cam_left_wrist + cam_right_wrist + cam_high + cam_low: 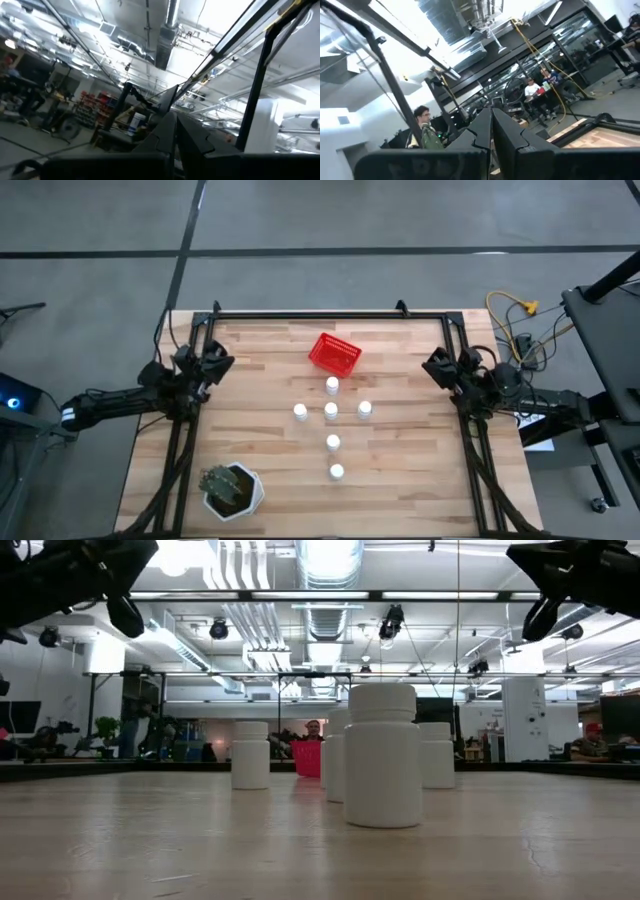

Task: Pick and place pill bottles into a basket
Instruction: Put the white pill bottle into the red bin

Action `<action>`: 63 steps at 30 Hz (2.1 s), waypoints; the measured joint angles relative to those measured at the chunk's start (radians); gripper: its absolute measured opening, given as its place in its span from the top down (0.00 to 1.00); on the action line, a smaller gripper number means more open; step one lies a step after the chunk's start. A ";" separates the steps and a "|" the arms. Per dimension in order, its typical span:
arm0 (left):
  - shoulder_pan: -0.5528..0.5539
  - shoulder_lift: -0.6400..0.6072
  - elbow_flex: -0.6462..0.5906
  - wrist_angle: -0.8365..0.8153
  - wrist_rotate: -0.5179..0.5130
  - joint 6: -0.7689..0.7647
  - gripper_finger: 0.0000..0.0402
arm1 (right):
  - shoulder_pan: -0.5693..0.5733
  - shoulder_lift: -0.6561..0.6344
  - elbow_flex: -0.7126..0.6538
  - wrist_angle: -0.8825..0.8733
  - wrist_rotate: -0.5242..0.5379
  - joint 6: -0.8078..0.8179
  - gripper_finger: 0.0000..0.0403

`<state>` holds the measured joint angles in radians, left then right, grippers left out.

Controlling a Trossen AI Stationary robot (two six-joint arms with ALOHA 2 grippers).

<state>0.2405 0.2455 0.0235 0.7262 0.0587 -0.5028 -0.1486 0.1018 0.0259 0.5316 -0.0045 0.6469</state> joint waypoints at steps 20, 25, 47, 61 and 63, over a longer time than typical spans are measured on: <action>0.002 0.292 0.643 -0.726 0.156 0.198 1.00 | 0.000 0.427 0.701 -0.672 0.061 -0.315 0.98; 0.002 0.389 0.852 -0.931 0.159 0.280 1.00 | 0.000 0.604 0.994 -0.989 0.068 -0.398 0.98; 0.002 0.706 1.208 -1.369 0.152 0.438 0.91 | 0.000 1.117 1.734 -1.666 0.023 -0.529 0.85; 0.002 0.760 1.290 -1.426 0.152 0.431 0.45 | -0.007 1.335 1.902 -1.813 0.032 -0.543 0.41; 0.002 0.773 1.288 -1.426 0.152 0.431 0.41 | -0.007 1.369 1.920 -1.856 0.033 -0.530 0.37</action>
<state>0.2420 1.0189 1.3118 -0.7001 0.2109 -0.0715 -0.1558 1.4706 1.9458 -1.3246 0.0284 0.1164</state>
